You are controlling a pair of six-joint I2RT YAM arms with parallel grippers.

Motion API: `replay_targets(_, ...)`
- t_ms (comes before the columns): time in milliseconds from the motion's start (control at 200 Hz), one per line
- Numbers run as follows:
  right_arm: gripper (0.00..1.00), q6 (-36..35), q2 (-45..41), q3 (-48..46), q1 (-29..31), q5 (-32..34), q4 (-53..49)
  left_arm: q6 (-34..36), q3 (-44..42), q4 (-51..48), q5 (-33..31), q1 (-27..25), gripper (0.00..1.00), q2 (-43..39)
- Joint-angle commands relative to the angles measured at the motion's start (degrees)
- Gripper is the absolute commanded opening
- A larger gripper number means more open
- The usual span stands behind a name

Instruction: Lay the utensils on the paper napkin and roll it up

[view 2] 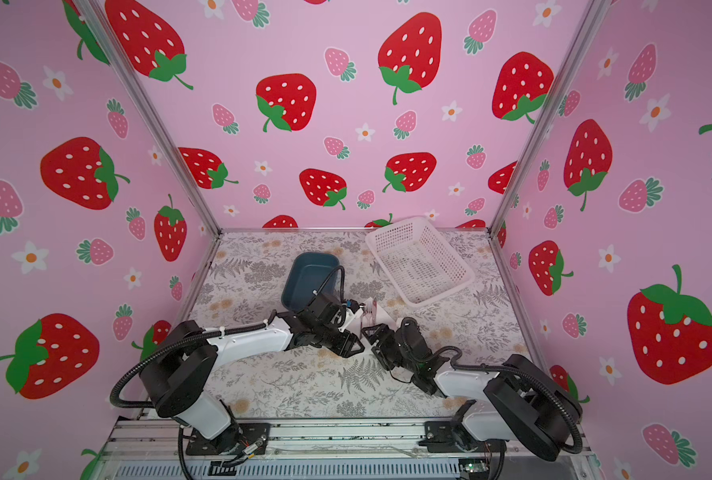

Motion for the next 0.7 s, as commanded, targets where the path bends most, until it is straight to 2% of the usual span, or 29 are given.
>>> replay_targets(0, 0.86, 2.0, -0.56, -0.76, -0.26, 0.79, 1.49, 4.93, -2.98, 7.63, -3.8, -0.53, 0.54, -2.21)
replay_targets(265, 0.86, 2.17, -0.64, -1.02, -0.3, 0.61, 1.75, 11.58, -2.91, 10.38, -4.3, -1.59, 0.53, -1.1)
replay_targets(370, 0.86, 2.44, -0.99, -1.34, -0.23, 0.91, 1.84, 12.97, -2.21, 10.02, -3.65, -1.76, 0.46, -0.33)
replay_targets(480, 0.86, 2.66, -1.35, -1.55, -0.26, 1.18, 1.8, 14.68, -1.79, 9.47, -2.37, -1.76, 0.36, 0.33)
replay_targets(695, 0.86, 2.62, -2.42, -2.16, -0.26, 1.2, 1.53, 14.11, -0.87, 9.18, -2.74, -1.76, 0.21, 0.85)
